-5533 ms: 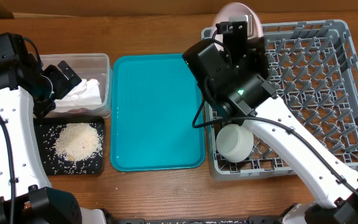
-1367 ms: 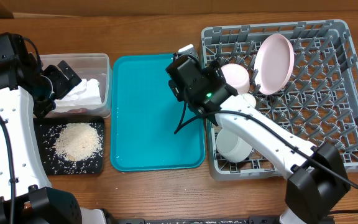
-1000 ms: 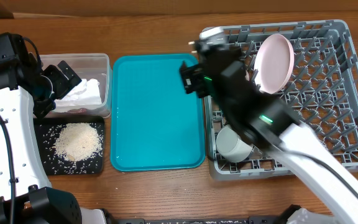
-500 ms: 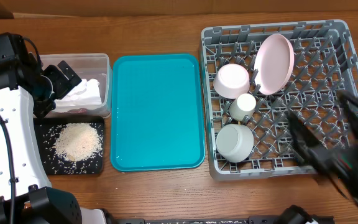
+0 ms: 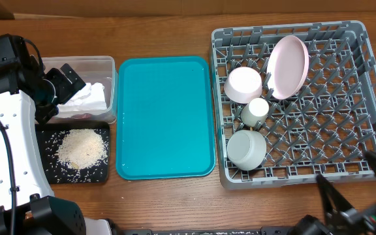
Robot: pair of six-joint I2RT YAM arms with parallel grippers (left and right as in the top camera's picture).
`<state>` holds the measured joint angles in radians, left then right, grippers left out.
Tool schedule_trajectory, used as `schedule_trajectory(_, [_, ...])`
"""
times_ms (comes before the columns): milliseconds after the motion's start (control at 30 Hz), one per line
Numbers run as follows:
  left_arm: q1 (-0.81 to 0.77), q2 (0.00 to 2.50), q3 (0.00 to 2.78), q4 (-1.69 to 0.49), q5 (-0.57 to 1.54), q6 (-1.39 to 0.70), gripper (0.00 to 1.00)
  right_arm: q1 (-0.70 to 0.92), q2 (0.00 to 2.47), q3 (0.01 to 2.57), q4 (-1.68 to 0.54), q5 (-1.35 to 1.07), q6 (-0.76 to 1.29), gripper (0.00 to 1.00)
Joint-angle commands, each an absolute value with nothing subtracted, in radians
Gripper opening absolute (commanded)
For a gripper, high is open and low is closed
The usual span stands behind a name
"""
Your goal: Sort waste into correct bins and load items into the dishwasher
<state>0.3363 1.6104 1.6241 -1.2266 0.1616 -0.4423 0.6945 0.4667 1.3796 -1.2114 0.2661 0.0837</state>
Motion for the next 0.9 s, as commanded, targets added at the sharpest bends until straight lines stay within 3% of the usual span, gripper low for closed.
schedule_trajectory(0, [0.337, 1.602, 1.645, -1.225, 0.165, -0.442, 1.0, 0.691, 0.437, 1.252, -1.14, 0.259, 0.143, 1.0])
schedule_trajectory(367, [0.337, 1.602, 1.645, -1.225, 0.165, -0.442, 1.0, 0.569, 0.173, 0.656, -0.652, 0.162, 0.165, 1.0])
schedule_trajectory(633, [0.337, 1.602, 1.645, -1.226, 0.165, -0.442, 1.0, 0.413, 0.004, 0.176, -0.11, 0.05, 0.305, 1.0])
schedule_trajectory(867, [0.337, 1.602, 1.645, -1.225, 0.165, -0.442, 1.0, 0.309, 0.003, 0.006, 0.152, 0.047, 0.432, 1.0])
